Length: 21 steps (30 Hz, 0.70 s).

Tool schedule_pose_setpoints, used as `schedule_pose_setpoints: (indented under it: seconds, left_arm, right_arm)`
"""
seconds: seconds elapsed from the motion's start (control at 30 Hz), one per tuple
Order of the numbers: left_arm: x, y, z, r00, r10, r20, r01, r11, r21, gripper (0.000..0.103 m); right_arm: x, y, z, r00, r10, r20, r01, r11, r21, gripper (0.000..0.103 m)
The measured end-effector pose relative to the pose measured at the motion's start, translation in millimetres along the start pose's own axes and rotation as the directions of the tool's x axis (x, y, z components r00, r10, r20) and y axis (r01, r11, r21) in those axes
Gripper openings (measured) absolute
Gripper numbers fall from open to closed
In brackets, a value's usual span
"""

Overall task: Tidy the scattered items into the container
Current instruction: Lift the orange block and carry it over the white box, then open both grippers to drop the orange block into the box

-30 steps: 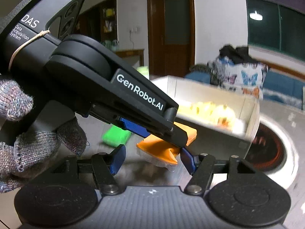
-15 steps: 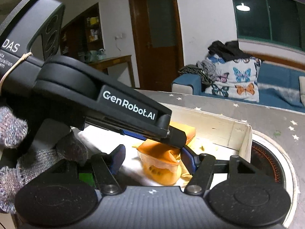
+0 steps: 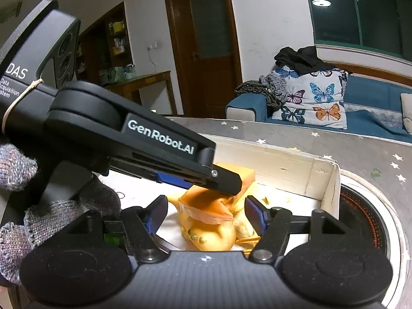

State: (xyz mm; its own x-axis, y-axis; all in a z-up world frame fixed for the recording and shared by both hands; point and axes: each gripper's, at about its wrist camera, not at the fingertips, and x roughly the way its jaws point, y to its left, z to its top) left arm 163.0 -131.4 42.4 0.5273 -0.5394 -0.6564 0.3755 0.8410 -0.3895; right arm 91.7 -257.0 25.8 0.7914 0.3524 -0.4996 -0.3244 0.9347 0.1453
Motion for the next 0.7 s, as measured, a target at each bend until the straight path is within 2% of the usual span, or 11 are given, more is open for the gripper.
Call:
schedule_pose_setpoints:
  seconds: [0.1, 0.27, 0.57, 0.7]
  left_arm:
    - [-3.1, 0.5, 0.9, 1.0, -0.012, 0.013, 0.012, 1.0, 0.001, 0.042]
    - [-8.5, 2.7, -0.9, 1.0, 0.01, 0.018, -0.01, 1.0, -0.002, 0.041]
    - [-61.3, 17.0, -21.8, 0.994, 0.003, 0.11, -0.002, 1.0, -0.015, 0.041]
    - [-86.0, 29.4, -40.3, 0.989, 0.049, 0.137, -0.048, 0.999, -0.011, 0.041]
  right_arm:
    - [-3.3, 1.1, -1.4, 1.0, -0.008, 0.009, 0.008, 1.0, -0.002, 0.072]
    - [-6.0, 5.1, -4.8, 1.0, -0.015, 0.014, 0.015, 1.0, -0.01, 0.073]
    - [-23.2, 23.8, -7.2, 0.998, 0.002, 0.06, 0.002, 0.997, -0.071, 0.074]
    - [-34.3, 39.3, -14.6, 0.997, 0.038, 0.072, -0.032, 0.995, -0.095, 0.075]
